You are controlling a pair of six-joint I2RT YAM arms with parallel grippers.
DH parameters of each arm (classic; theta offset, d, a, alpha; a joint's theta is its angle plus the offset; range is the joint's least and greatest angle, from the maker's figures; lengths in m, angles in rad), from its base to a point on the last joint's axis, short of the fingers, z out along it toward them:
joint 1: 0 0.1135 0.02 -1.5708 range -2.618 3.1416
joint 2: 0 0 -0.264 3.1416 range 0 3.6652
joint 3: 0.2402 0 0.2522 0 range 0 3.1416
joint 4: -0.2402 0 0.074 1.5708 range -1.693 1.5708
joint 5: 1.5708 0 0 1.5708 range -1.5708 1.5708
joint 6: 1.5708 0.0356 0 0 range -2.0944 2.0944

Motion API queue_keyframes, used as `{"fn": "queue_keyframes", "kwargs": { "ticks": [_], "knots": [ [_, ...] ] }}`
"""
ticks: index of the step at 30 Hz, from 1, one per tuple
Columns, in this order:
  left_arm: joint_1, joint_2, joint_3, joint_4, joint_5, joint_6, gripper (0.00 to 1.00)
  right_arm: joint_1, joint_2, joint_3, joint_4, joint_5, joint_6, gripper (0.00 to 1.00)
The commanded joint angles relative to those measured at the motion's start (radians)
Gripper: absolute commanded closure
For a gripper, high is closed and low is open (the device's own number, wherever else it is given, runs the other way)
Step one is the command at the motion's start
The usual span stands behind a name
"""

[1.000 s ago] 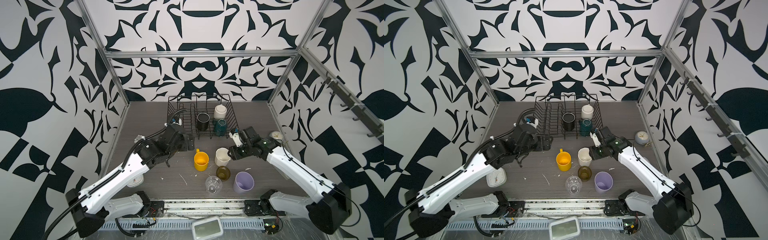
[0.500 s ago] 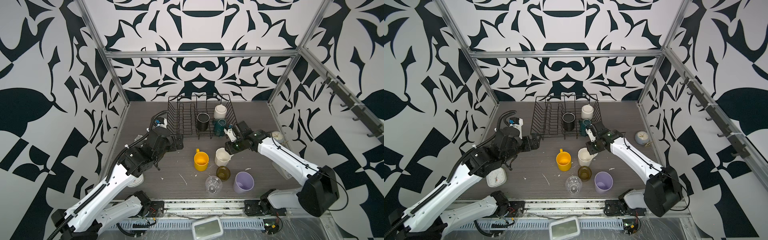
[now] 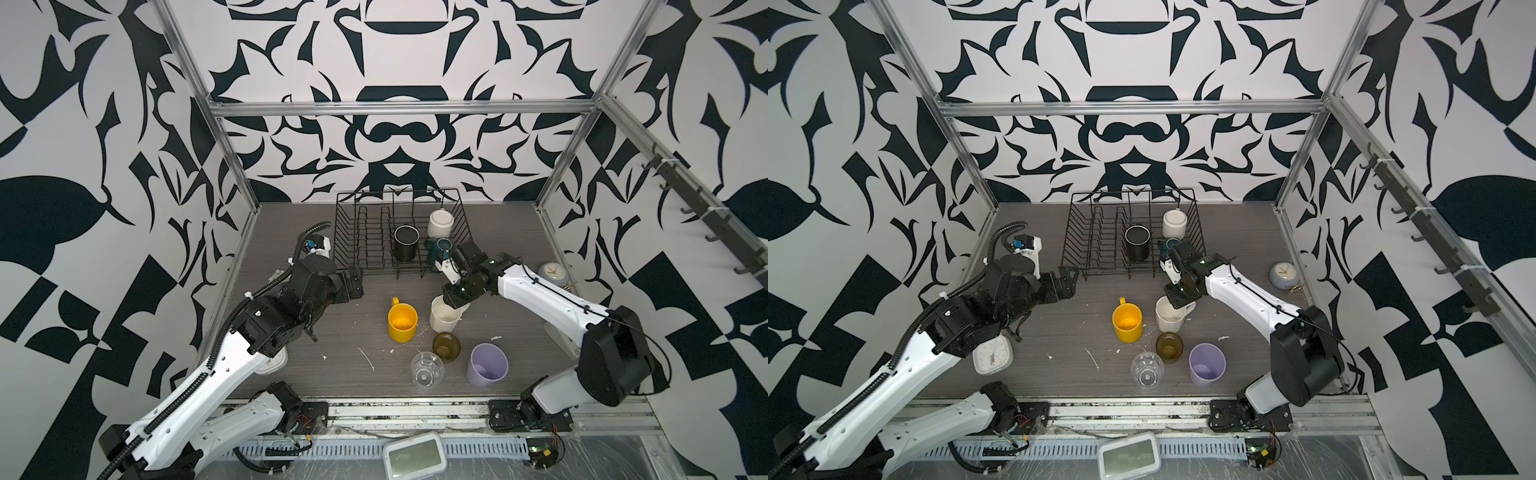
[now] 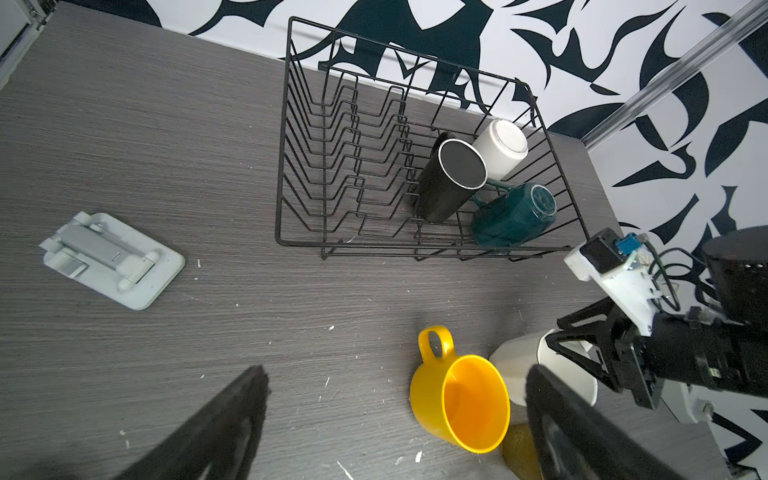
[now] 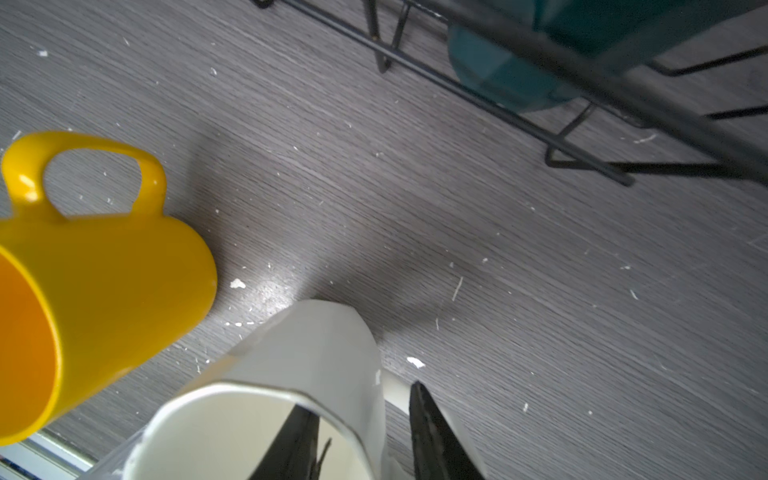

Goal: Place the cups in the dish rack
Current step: 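Lower the right gripper into the white mug and grip its rim, then lift the white mug and carry it toward the left gripper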

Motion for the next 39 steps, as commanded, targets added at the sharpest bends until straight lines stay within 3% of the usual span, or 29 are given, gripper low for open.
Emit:
{"fn": "queue_keyframes", "kwargs": {
  "ticks": [1,16,21,26,39],
  "knots": [
    [0.009,-0.019,-0.012,-0.017,-0.023,0.011,0.01,0.013,0.008,0.044,0.009,0.019,-0.023,0.65],
    [0.032,-0.050,-0.036,-0.005,-0.043,0.031,0.01,0.035,0.026,0.066,0.000,0.111,-0.066,0.88],
    [0.039,-0.061,-0.039,0.007,-0.057,0.034,0.01,0.035,0.005,0.067,-0.001,0.147,-0.083,1.00],
    [0.042,-0.082,-0.052,0.023,-0.078,0.031,0.01,0.035,-0.029,0.077,-0.006,0.175,-0.084,1.00],
    [0.066,-0.149,-0.088,0.111,-0.106,0.019,0.01,0.033,-0.186,0.169,-0.051,0.107,-0.020,1.00]
  ]
}}
